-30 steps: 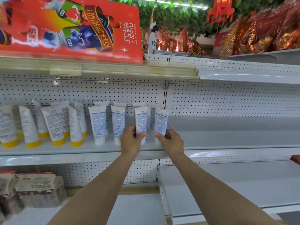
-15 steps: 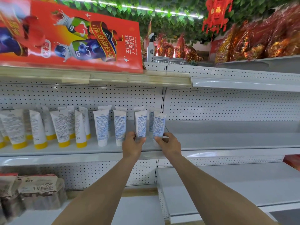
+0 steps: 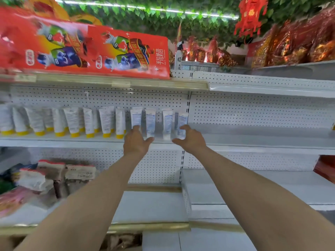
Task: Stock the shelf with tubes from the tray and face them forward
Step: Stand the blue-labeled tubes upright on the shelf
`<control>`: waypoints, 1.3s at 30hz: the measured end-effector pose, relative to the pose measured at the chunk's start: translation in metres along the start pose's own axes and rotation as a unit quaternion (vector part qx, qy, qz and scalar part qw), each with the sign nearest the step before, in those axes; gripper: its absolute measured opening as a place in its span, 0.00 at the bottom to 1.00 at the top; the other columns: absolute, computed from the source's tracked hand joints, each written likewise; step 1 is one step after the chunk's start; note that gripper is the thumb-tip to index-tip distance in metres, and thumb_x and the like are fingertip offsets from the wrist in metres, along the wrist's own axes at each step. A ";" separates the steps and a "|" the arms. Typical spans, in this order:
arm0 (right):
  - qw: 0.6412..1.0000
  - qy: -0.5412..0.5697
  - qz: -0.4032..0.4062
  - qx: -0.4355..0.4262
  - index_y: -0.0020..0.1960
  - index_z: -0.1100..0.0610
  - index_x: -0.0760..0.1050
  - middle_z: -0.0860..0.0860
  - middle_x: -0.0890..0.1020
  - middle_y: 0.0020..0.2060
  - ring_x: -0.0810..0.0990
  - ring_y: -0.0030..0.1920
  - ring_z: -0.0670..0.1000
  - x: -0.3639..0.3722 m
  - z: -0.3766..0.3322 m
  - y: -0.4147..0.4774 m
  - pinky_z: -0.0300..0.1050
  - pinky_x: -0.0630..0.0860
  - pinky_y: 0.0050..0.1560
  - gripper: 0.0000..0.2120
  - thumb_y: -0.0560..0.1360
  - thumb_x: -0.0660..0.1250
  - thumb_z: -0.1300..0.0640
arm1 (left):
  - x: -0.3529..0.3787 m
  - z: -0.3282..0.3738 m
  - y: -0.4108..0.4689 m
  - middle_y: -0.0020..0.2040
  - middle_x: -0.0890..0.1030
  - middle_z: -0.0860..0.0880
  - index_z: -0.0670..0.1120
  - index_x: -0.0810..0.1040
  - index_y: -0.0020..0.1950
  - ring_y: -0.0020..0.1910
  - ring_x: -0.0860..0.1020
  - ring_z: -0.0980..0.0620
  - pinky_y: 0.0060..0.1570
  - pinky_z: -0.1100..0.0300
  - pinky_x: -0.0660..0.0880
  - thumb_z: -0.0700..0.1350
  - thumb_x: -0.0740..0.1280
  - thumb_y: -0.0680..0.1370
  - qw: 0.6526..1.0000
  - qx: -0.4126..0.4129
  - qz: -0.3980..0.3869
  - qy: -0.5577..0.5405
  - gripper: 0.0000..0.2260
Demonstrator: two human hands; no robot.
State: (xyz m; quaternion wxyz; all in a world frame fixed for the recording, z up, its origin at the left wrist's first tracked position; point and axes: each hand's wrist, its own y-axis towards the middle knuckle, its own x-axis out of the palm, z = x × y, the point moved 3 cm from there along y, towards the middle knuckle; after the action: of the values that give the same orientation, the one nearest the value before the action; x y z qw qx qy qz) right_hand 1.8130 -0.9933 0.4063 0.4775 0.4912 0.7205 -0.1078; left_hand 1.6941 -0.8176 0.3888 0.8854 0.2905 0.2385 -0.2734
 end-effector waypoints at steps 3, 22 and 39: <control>0.997 -0.051 -0.016 -0.065 0.72 0.48 0.65 0.56 0.75 0.65 0.69 0.67 0.59 -0.001 -0.043 -0.032 0.52 0.74 0.60 0.34 0.71 0.72 0.40 | -0.045 -0.001 -0.034 0.69 0.69 0.41 0.44 0.63 0.73 0.68 0.67 0.39 0.60 0.43 0.71 0.60 0.65 0.77 0.996 0.013 0.023 0.089 0.30; 0.971 0.020 -0.144 -0.190 0.76 0.52 0.58 0.58 0.66 0.70 0.73 0.64 0.60 0.163 -0.255 -0.089 0.55 0.74 0.61 0.34 0.76 0.66 0.40 | -0.241 -0.182 -0.069 0.71 0.64 0.39 0.43 0.62 0.73 0.69 0.65 0.38 0.61 0.44 0.69 0.57 0.64 0.78 0.970 -0.116 0.080 0.197 0.29; 0.918 0.005 -0.393 -0.045 0.75 0.56 0.60 0.58 0.71 0.67 0.74 0.61 0.57 0.544 -0.295 -0.101 0.46 0.70 0.54 0.33 0.77 0.64 0.41 | -0.216 -0.579 -0.065 0.63 0.71 0.37 0.41 0.67 0.65 0.61 0.70 0.35 0.58 0.43 0.71 0.56 0.62 0.78 0.917 -0.318 -0.129 0.204 0.23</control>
State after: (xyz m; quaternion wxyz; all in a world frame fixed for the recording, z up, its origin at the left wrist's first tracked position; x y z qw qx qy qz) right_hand 1.5263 -0.5299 0.0965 0.4144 0.1467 0.8621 -0.2521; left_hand 1.3421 -0.4144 0.0739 0.8202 0.0095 0.5240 -0.2295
